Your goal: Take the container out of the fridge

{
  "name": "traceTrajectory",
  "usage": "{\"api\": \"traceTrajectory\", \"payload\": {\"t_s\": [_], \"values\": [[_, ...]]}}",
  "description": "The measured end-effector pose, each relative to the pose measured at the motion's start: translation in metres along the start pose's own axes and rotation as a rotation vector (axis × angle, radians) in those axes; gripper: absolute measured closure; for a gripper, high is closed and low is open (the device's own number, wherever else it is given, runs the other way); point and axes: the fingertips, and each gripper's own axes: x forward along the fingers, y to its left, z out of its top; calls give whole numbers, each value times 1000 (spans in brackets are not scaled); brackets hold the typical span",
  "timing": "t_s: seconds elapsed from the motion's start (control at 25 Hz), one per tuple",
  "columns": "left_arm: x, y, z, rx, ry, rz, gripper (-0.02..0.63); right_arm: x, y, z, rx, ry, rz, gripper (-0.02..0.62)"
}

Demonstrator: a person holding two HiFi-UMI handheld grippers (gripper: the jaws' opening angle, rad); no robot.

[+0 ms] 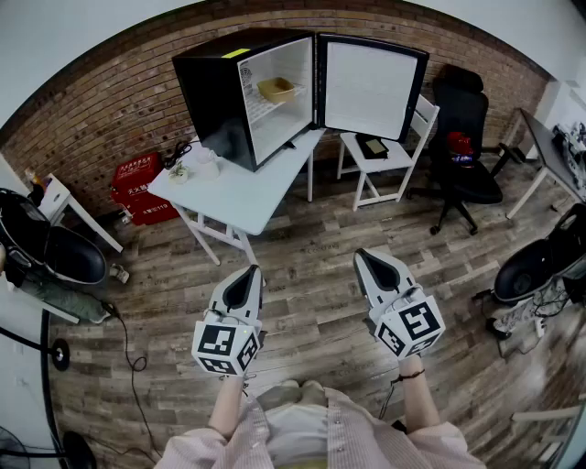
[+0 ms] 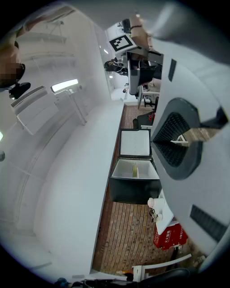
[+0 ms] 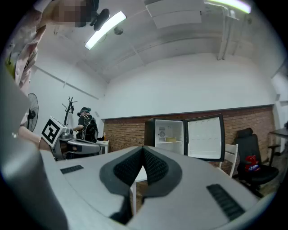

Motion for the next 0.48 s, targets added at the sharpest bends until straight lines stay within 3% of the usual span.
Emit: {"api": "traceTrajectory", "payload": {"t_s": [0.48], "values": [[3, -13, -14, -21, 16, 43, 615, -6, -21, -14, 72, -34, 15, 592]]}}
